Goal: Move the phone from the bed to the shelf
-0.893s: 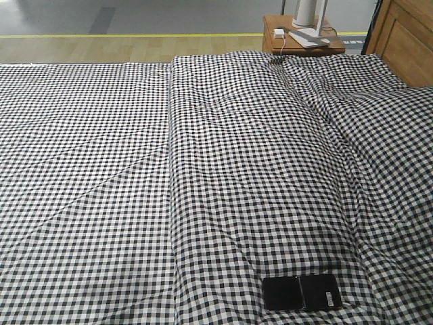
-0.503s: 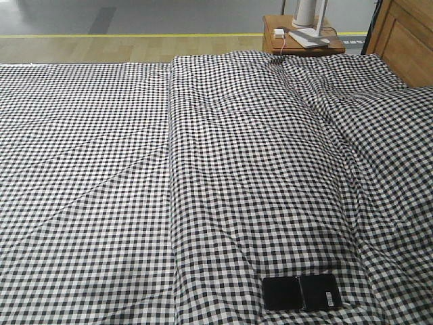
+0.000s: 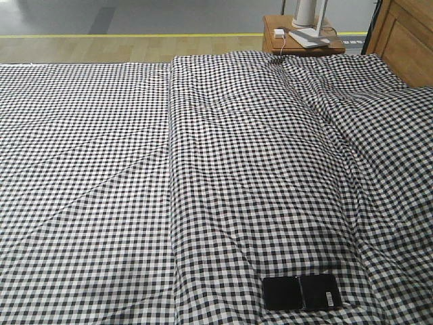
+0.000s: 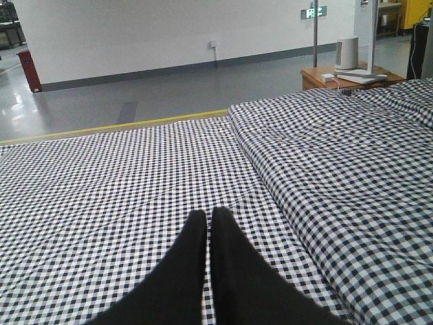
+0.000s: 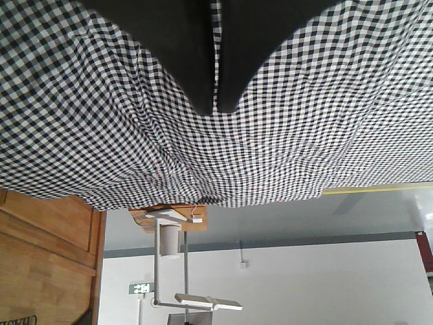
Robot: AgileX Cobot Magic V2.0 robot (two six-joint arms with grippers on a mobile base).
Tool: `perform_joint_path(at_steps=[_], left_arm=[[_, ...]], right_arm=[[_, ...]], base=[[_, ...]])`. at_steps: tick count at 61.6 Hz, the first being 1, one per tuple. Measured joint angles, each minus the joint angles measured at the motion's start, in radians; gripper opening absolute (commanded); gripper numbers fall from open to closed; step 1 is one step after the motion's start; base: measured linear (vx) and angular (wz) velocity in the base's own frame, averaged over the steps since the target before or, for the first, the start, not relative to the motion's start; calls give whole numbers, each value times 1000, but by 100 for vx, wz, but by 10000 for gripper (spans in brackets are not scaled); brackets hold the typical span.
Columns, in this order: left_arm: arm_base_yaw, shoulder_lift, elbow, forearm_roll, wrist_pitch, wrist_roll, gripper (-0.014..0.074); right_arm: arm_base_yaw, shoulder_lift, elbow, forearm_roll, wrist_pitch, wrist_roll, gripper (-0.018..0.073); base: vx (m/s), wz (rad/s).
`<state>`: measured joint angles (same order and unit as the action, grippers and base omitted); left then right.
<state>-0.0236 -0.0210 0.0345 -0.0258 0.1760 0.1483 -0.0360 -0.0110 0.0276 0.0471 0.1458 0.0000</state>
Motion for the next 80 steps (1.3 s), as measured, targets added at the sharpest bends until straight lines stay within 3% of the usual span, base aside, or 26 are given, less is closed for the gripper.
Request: perform_joint_path(at_steps=[29, 35, 47, 53, 66, 80], left_arm=[[0, 0, 0, 0, 0, 0, 1], [0, 0, 0, 0, 0, 0, 1], [0, 0, 0, 0, 0, 0, 1], [0, 0, 0, 0, 0, 0, 1], [0, 0, 0, 0, 0, 0, 1], [0, 0, 0, 0, 0, 0, 1]], right_arm=[[0, 0, 0, 0, -30, 0, -8], [0, 0, 0, 0, -120, 0, -6], [0, 0, 0, 0, -467, 0, -6], [0, 0, -26, 0, -520, 0, -6], [0, 1, -247, 0, -459, -6, -6], [0, 153, -532, 0, -122, 0, 14]], base=[[0, 0], [0, 0], [0, 0], [0, 0], [0, 0], [0, 0]])
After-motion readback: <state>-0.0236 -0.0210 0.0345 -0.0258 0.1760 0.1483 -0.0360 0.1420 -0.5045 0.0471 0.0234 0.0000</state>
